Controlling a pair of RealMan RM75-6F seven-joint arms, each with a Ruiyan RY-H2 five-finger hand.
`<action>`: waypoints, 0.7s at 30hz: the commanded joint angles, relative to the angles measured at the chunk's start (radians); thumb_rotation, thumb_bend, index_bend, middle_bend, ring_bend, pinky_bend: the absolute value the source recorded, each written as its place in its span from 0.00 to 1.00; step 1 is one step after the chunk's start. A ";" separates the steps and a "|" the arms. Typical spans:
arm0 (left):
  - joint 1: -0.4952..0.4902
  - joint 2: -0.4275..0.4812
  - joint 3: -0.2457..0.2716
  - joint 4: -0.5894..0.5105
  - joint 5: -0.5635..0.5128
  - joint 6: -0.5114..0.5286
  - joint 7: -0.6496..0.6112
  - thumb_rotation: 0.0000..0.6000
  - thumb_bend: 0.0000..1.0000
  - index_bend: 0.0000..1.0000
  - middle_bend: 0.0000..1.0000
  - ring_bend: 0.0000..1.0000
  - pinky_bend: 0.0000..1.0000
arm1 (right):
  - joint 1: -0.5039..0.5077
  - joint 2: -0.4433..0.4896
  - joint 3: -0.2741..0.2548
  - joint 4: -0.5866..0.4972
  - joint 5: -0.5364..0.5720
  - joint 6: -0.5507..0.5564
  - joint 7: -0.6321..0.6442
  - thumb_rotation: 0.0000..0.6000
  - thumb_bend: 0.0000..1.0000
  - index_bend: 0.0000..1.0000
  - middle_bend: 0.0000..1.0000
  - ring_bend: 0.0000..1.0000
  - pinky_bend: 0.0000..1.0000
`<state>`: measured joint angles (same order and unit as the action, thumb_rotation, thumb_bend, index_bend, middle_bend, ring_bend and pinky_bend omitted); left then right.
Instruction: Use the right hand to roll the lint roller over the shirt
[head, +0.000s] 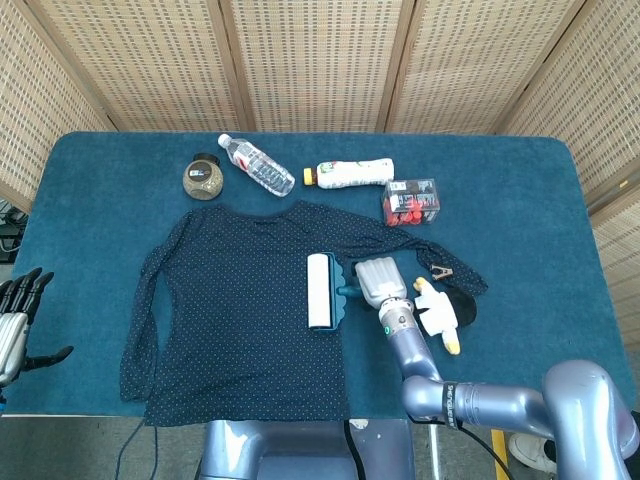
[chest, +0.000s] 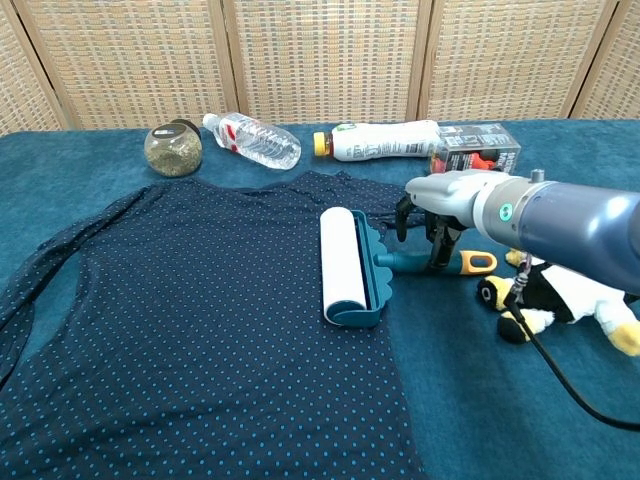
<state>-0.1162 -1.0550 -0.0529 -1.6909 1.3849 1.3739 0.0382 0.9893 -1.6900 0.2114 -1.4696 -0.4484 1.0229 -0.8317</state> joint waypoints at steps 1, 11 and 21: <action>0.000 0.000 0.000 0.001 -0.002 -0.002 -0.002 1.00 0.00 0.00 0.00 0.00 0.00 | 0.001 -0.001 -0.005 0.006 0.003 0.000 -0.003 1.00 0.44 0.37 1.00 1.00 1.00; -0.002 -0.001 0.001 0.003 0.000 -0.001 -0.002 1.00 0.00 0.00 0.00 0.00 0.00 | 0.007 -0.026 -0.025 0.036 -0.018 -0.007 -0.003 1.00 0.44 0.38 1.00 1.00 1.00; -0.001 -0.001 0.001 0.006 -0.007 -0.001 -0.005 1.00 0.00 0.00 0.00 0.00 0.00 | 0.011 -0.063 -0.039 0.085 -0.049 -0.014 -0.003 1.00 0.46 0.42 1.00 1.00 1.00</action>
<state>-0.1176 -1.0562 -0.0523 -1.6855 1.3784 1.3733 0.0332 1.0001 -1.7497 0.1748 -1.3888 -0.4933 1.0102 -0.8346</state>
